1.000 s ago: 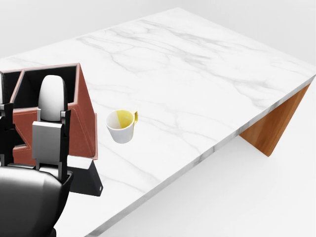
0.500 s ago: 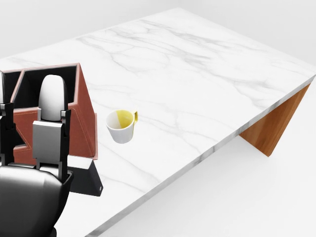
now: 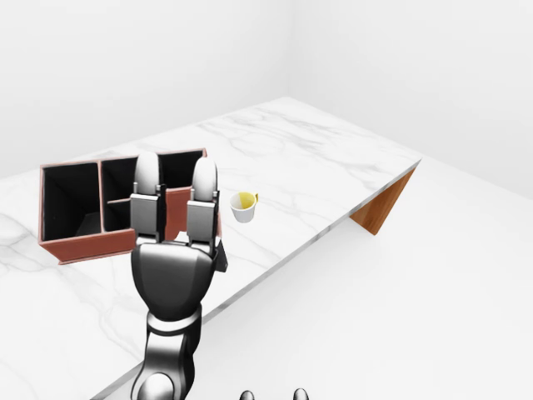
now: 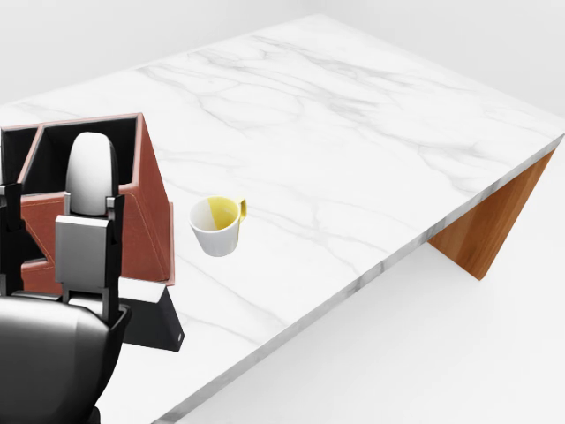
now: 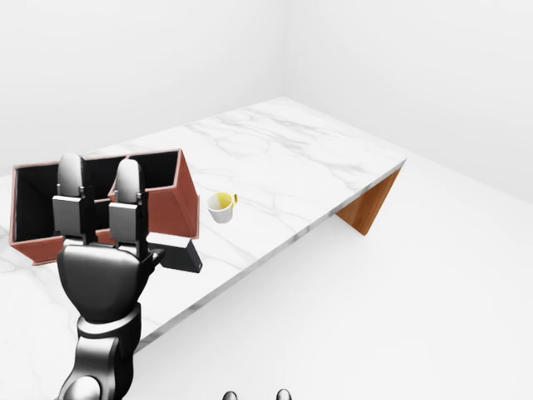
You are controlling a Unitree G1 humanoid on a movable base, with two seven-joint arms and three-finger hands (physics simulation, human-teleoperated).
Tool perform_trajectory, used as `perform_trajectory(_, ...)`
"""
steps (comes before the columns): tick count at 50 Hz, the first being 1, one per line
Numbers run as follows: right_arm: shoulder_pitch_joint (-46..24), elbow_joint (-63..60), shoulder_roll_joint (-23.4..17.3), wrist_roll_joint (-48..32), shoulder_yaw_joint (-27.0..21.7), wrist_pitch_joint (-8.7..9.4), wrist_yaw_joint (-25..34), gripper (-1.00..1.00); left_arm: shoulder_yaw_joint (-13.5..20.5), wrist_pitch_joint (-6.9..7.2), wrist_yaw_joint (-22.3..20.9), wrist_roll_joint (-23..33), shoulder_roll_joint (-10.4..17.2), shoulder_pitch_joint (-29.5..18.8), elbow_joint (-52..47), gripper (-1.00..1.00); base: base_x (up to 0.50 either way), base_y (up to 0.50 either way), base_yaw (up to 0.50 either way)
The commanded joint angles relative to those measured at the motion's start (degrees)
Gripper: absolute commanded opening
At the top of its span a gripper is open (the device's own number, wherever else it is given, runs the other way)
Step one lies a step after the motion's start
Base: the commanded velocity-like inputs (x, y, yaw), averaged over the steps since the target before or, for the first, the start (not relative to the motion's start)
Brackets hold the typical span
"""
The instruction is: Pick up the book and place it in the right compartment of the caddy.
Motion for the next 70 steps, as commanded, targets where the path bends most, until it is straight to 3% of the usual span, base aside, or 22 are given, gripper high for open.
perform_trajectory(1, 0.0, -0.05, -0.05, 0.12, 0.03, 0.0, -0.04, 1.0, 0.08, -0.07, 0.0, -0.12, -0.03, -0.05, -0.34, 1.0, 0.0, 0.0, 0.0)
perform_trajectory(34, 0.14, -0.2, -0.06, 1.09, 0.11, 0.0, -0.85, 1.0, -0.06, 0.14, 0.0, 0.05, -0.09, 0.12, 0.02, 1.0, 0.13, -0.09, 0.0)
perform_trajectory(70, 0.01, -0.26, 0.18, 0.27, 0.32, 0.0, -0.6, 1.0, 0.25, 0.02, 0.0, -0.35, -0.12, 0.06, -0.67, 1.0, 0.0, 0.0, 0.0)
